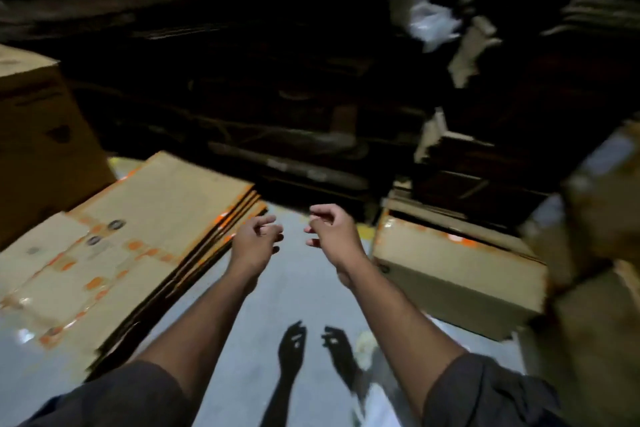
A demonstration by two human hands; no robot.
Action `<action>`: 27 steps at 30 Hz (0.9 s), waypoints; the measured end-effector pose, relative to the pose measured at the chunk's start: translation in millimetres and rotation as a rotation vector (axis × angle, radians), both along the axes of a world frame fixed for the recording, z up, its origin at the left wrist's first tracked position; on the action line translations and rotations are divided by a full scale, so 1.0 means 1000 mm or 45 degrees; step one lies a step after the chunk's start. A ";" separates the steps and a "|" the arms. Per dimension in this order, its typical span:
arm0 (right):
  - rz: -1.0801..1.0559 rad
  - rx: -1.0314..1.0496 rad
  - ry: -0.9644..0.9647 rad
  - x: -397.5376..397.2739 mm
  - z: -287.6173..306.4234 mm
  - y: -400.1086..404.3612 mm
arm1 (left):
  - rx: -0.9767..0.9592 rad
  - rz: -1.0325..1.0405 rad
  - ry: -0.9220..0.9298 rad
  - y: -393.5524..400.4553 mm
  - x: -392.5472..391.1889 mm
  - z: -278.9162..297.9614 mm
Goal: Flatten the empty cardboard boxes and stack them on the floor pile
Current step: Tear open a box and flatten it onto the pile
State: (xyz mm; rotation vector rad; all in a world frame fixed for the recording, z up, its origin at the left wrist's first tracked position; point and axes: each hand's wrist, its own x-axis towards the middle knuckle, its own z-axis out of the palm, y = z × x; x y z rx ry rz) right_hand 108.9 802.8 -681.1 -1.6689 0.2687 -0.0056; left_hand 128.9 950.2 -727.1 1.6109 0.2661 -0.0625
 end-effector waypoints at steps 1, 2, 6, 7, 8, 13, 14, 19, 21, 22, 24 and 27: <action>-0.038 0.003 -0.038 -0.013 0.011 -0.022 | -0.009 -0.061 -0.014 -0.023 -0.003 0.009; -0.084 0.004 -0.066 -0.026 0.020 -0.045 | -0.022 -0.115 -0.028 -0.047 -0.006 0.018; -0.316 -0.039 -0.124 -0.071 0.051 -0.138 | -0.061 -0.313 -0.110 -0.145 -0.021 0.058; -0.375 -0.031 -0.132 -0.083 0.057 -0.161 | -0.062 -0.378 -0.129 -0.169 -0.027 0.067; -0.434 -0.021 -0.146 -0.095 0.063 -0.183 | -0.065 -0.441 -0.148 -0.193 -0.034 0.074; -0.741 -0.053 -0.189 -0.148 0.081 -0.284 | -0.079 -0.732 -0.214 -0.297 -0.064 0.106; -0.791 -0.065 -0.193 -0.155 0.085 -0.300 | -0.082 -0.788 -0.220 -0.315 -0.069 0.111; -0.952 -0.079 -0.252 -0.181 0.108 -0.356 | -0.058 -1.012 -0.298 -0.382 -0.084 0.141; -0.987 -0.074 -0.288 -0.188 0.117 -0.372 | -0.082 -1.049 -0.300 -0.404 -0.083 0.148; -1.002 -0.084 -0.306 -0.191 0.121 -0.381 | -0.090 -1.062 -0.295 -0.417 -0.084 0.151; -1.069 -0.118 -0.323 -0.201 0.130 -0.403 | -0.096 -1.098 -0.303 -0.443 -0.089 0.156; -1.263 -0.141 -0.315 -0.228 0.141 -0.438 | -0.089 -1.216 -0.334 -0.484 -0.108 0.160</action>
